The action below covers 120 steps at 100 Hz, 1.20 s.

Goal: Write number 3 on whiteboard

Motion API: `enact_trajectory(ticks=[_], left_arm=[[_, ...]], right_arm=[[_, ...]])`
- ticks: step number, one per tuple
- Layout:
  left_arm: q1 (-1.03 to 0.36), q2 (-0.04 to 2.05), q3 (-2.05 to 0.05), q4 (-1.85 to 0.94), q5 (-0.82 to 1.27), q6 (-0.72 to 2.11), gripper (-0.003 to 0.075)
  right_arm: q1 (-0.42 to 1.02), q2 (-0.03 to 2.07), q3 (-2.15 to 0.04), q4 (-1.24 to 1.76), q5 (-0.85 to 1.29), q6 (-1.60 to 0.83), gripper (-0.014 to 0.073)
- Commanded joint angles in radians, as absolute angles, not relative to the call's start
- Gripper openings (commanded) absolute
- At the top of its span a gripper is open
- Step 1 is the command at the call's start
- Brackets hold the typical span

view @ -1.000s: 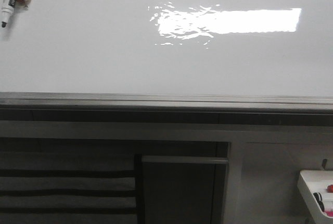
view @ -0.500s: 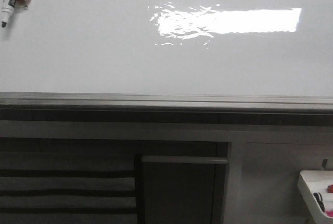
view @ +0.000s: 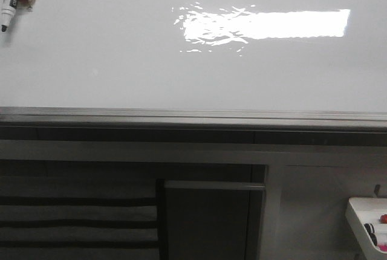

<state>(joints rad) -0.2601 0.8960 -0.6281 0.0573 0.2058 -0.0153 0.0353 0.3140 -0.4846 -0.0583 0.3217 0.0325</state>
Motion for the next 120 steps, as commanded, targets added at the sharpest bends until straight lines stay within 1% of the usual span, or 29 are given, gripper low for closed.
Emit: enact_trajectory(ticks=[1,33,53,60,72,87,107,120], left_arm=[[-0.269,0.984,-0.707,0.061,0.112,-0.017,0.0429],[-0.269,1.264,-0.865,0.061,0.064,-0.017,0.0429],[-0.269,1.329,-0.907,0.061,0.055,-0.017,0.0425],[-0.269,1.332,-0.907,0.061,0.053,-0.017,0.0388],[-0.269,1.332,-0.907,0.061,0.048,-0.017,0.0276],[-0.269,1.332,-0.907,0.061,0.048,-0.017,0.0165],[-0.269,1.332,-0.907,0.061,0.048,-0.017,0.0058],[-0.269,1.329,-0.913,0.065,0.061,-0.017,0.0008]], right_arm=[[0.029,0.33,-0.519,-0.073,0.233,0.023,0.0651],[0.029,0.33,-0.519,-0.073,0.233,0.023,0.0651],[0.029,0.33,-0.519,-0.073,0.233,0.023,0.0651],[0.029,0.33,-0.519,-0.073,0.233,0.023,0.0651],[0.029,0.33,-0.519,-0.073,0.233,0.023,0.0651],[0.029,0.33,-0.519,-0.073,0.233,0.023,0.0651],[0.029,0.33,-0.519,-0.073,0.241,0.023,0.0651],[0.029,0.332,-0.538,-0.044,0.273,0.023,0.0651]])
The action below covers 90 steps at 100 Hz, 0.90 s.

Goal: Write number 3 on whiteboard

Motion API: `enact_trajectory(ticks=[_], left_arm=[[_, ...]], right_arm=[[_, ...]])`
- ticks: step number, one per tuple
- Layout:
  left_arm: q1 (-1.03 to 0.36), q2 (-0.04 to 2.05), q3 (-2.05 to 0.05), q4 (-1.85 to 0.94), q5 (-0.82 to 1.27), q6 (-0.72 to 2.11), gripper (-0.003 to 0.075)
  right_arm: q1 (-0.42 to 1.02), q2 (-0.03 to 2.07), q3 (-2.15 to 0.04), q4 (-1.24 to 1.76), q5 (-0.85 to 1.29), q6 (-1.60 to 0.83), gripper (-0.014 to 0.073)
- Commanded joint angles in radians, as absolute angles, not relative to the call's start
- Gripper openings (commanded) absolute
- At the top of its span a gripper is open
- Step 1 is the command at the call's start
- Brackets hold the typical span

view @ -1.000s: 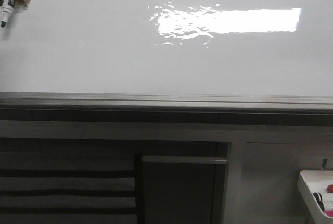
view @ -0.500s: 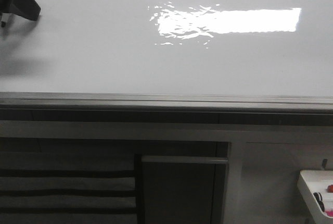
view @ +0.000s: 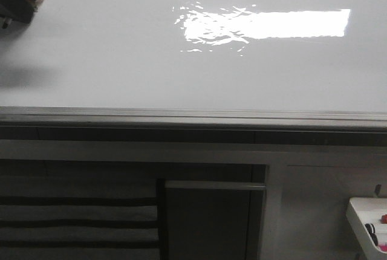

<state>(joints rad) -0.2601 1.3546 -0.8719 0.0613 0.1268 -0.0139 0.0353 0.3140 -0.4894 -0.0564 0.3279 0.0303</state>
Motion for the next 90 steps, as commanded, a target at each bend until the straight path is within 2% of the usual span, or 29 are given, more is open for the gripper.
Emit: enact_trajectory(ticks=[1,10,25,38,66,76,90], left_arm=[[-0.269,1.33,-0.913,0.065,0.064,-0.017,0.0003],[-0.279,1.317,-0.943,0.084,0.142,0.018,-0.0019],[-0.334,1.297,-1.037,0.084,0.409,0.163,-0.0019],[-0.414,1.297,-1.113,0.0,0.591,0.345,-0.0019],[-0.541,1.297,-1.197,-0.432,0.922,0.853,-0.0019],[-0.576,1.297,-1.198,-0.471,0.946,0.937,-0.0019],[-0.628,1.297,-1.198,-0.471,0.95,0.948,-0.0019]], right_arm=[[0.029,0.334,-0.541,-0.035,0.278,0.023,0.0651],[0.029,0.369,-0.599,0.015,0.381,0.023,0.0651],[0.029,0.476,-0.72,0.098,0.565,-0.062,0.0651],[0.029,0.591,-0.799,0.39,0.689,-0.368,0.065],[0.034,0.858,-0.929,0.865,1.013,-0.977,0.065],[0.089,0.937,-0.968,0.89,1.055,-1.06,0.065],[0.265,1.042,-1.014,0.836,1.029,-1.11,0.065]])
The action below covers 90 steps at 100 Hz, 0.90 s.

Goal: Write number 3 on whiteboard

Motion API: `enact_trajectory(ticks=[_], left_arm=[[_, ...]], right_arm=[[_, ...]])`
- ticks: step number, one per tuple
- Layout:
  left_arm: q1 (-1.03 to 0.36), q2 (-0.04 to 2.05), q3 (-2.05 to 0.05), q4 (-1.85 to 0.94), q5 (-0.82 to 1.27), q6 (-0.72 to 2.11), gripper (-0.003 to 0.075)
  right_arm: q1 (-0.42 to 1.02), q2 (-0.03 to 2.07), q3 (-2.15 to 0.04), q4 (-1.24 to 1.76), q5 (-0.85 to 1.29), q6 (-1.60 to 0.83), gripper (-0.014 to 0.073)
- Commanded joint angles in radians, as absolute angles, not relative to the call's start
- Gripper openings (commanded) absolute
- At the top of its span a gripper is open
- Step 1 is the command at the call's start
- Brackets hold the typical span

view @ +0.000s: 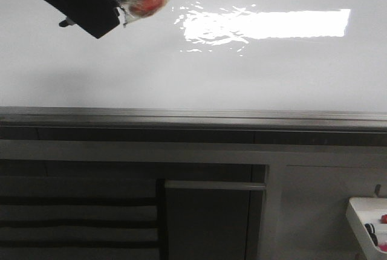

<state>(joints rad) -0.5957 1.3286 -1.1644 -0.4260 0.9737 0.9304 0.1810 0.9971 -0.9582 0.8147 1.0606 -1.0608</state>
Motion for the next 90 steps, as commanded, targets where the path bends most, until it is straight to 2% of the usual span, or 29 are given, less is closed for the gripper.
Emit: enact_trajectory(ticks=[1,11,23,49,56,77,90], left_arm=[[-0.63,1.297,-1.198,-0.471,0.95,0.948,-0.0019],[-0.654,1.297,-1.198,-0.467,0.955,0.95,-0.0019],[-0.664,1.297,-1.198,-0.467,0.97,0.97,-0.0019],[-0.665,1.297,-1.198,-0.467,0.974,1.004,-0.0019],[-0.665,1.297,-1.198,-0.467,0.974,1.017,-0.0019],[-0.665,1.297,-1.198,-0.467,0.974,1.024,-0.0019],[-0.665,1.297,-1.198,-0.469,0.974,1.024,-0.0019]], right_arm=[[0.275,1.046,-1.021,0.832,1.025,-1.11,0.065],[0.404,1.109,-1.075,0.755,0.984,-1.11,0.065],[0.494,1.177,-1.134,0.724,0.933,-1.11,0.065],[0.519,1.291,-1.206,0.725,0.927,-1.158,0.0645],[0.524,1.305,-1.207,0.741,0.931,-1.193,0.0606],[0.528,1.317,-1.207,0.771,0.919,-1.25,0.0405],[0.528,1.317,-1.205,0.775,0.922,-1.256,0.0369]])
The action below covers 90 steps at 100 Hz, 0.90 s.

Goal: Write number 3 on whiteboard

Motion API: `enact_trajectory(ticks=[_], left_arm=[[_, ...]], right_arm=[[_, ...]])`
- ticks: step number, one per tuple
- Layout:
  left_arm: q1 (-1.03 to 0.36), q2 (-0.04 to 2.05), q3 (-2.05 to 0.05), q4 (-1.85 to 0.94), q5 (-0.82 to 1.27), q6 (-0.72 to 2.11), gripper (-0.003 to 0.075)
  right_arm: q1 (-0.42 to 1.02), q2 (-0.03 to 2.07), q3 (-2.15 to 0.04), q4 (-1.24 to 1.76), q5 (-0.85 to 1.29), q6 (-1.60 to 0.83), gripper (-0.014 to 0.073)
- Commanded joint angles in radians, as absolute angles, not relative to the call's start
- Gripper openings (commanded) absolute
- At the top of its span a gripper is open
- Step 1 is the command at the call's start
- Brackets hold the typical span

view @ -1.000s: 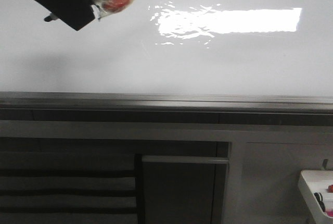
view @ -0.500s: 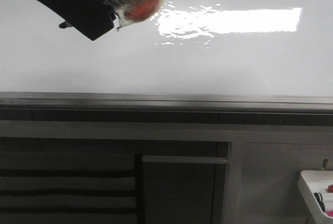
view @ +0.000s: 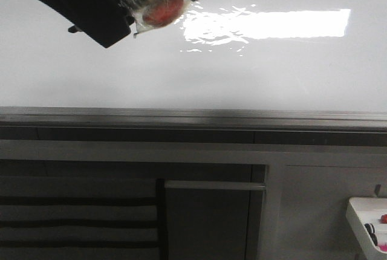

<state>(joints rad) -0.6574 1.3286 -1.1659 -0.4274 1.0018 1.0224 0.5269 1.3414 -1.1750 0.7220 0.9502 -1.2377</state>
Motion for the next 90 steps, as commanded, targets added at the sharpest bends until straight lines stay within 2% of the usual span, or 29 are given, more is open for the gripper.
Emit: enact_trajectory(ticks=[1,48,55,74,90], left_arm=[[-0.665,1.297,-1.198,-0.469,0.974,1.024,-0.0019],[-0.665,1.297,-1.198,-0.471,0.964,1.024,-0.0019],[-0.665,1.297,-1.198,-0.471,0.964,1.024,-0.0019],[-0.665,1.297,-1.198,-0.469,0.943,1.024,-0.0018],[-0.665,1.297,-1.198,-0.426,0.934,1.016,0.0006]], right_arm=[[0.528,1.317,-1.205,0.775,0.922,-1.256,0.0368],[0.528,1.339,-1.203,0.788,0.927,-1.256,0.0361],[0.526,1.339,-1.203,0.788,0.937,-1.256,0.0315],[0.526,1.339,-1.205,0.79,0.952,-1.256,0.0098],[0.526,1.339,-1.205,0.79,0.953,-1.256,-0.0008]])
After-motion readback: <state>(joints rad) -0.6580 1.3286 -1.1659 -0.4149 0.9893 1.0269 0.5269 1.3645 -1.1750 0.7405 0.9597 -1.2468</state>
